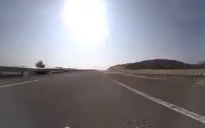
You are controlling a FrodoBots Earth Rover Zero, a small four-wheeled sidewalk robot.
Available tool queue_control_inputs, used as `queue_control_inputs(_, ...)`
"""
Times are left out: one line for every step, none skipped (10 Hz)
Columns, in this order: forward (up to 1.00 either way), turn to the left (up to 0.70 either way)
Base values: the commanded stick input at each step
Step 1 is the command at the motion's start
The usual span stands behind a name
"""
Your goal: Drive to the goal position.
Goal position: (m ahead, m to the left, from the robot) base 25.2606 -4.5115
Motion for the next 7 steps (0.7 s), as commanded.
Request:
queue_control_inputs(1.00, 0.00)
queue_control_inputs(1.00, 0.00)
queue_control_inputs(1.00, 0.00)
queue_control_inputs(1.00, 0.00)
queue_control_inputs(1.00, 0.00)
queue_control_inputs(1.00, 0.00)
queue_control_inputs(1.00, 0.00)
